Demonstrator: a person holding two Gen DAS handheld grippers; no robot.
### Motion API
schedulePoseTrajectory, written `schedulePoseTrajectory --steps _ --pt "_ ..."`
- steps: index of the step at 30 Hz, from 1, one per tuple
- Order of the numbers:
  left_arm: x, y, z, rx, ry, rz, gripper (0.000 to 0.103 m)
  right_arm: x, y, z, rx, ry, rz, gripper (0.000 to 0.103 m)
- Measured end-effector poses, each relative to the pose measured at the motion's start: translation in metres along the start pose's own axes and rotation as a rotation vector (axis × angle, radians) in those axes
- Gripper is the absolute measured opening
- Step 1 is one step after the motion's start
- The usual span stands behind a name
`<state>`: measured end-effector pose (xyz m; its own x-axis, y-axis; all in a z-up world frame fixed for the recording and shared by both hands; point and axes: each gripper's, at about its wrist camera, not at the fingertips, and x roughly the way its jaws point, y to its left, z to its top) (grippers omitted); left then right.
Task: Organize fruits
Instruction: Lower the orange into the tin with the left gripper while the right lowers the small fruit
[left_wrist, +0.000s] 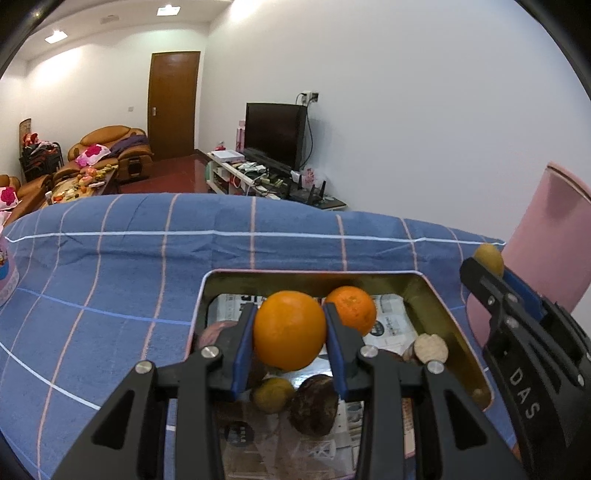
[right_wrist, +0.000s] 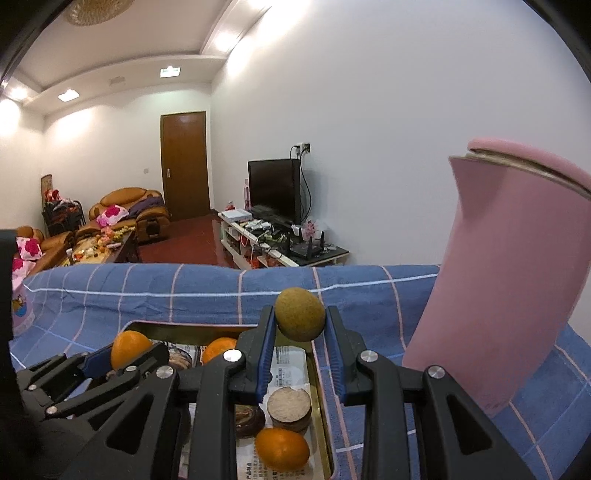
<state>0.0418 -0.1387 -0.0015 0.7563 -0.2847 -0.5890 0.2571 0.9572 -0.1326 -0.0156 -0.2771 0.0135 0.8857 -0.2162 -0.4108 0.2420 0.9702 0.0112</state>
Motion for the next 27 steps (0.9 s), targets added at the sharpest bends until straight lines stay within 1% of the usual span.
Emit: schedulePoseTrajectory --steps 2,7,11,15,18,22,24,27 --pt "0.001 0.002 0.000 0.001 0.002 -0.005 0.037 0.005 0.002 -0.001 0.006 0.024 0.017 0.028" --pt "0.001 -0.002 -0.002 0.028 0.000 0.004 0.037 0.010 0.006 -0.004 -0.008 0.044 0.020 0.028" --pt "0.001 -0.004 -0.004 0.052 -0.008 0.013 0.037 0.018 0.010 -0.007 -0.024 0.085 0.026 0.028" --pt "-0.002 -0.004 -0.005 0.055 -0.009 0.008 0.037 0.033 0.008 -0.011 0.011 0.169 0.101 0.028" --pt "-0.003 -0.004 -0.005 0.055 -0.008 0.003 0.037 0.039 0.007 -0.013 0.029 0.197 0.125 0.028" --pt "-0.006 -0.002 -0.004 0.027 -0.011 -0.023 0.037 0.035 0.006 -0.011 0.033 0.173 0.120 0.028" --pt "-0.011 0.000 -0.001 0.011 -0.027 -0.054 0.037 0.027 0.003 -0.008 0.048 0.138 0.117 0.028" --pt "-0.016 0.000 0.002 0.009 -0.041 -0.066 0.037 0.017 -0.003 -0.003 0.061 0.086 0.088 0.028"
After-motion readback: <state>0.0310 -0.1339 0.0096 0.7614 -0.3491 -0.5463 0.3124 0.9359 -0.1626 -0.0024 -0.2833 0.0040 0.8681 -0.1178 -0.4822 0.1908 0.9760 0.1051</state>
